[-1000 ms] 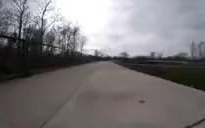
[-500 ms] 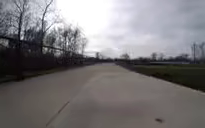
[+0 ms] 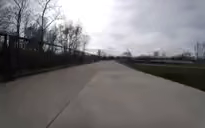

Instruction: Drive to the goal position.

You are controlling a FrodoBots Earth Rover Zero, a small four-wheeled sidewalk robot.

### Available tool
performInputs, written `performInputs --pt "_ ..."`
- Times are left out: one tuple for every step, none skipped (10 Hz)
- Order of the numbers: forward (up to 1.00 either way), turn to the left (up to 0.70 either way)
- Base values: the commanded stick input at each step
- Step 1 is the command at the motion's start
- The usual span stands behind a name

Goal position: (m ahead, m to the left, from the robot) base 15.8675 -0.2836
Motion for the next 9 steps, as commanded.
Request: performInputs --pt "1.00 0.00" --pt "1.00 0.00" --pt "1.00 0.00" --pt "1.00 0.00" --pt "1.00 0.00" --pt "1.00 0.00" --pt "1.00 0.00" --pt "1.00 0.00" --pt "1.00 0.00"
